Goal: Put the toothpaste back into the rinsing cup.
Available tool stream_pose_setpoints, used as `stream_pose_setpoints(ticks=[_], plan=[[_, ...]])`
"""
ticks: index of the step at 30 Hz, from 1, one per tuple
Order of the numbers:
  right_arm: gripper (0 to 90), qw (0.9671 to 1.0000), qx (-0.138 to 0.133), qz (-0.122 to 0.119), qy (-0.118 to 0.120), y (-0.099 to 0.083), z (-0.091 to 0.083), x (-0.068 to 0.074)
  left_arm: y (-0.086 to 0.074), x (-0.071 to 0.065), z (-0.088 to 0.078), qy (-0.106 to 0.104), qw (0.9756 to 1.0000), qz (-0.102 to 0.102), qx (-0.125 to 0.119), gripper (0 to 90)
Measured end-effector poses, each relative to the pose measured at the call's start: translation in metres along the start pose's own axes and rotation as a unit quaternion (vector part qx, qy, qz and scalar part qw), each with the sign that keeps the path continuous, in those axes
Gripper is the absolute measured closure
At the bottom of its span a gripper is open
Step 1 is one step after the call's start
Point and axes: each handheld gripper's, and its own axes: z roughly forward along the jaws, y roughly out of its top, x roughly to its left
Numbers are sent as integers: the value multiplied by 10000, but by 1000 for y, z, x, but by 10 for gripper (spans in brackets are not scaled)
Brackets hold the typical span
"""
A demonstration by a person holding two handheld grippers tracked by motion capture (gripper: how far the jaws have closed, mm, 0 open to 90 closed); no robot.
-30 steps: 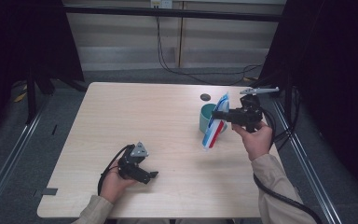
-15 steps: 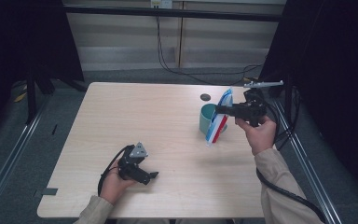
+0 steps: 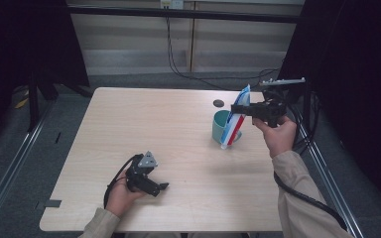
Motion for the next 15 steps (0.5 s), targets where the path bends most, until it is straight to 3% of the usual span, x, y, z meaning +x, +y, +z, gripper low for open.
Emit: stream_pose_setpoints(ticks=[15], plan=[[733, 10000, -52, -48, -33, 17, -1, -2, 0, 0, 0, -7, 10000, -1, -7, 13]])
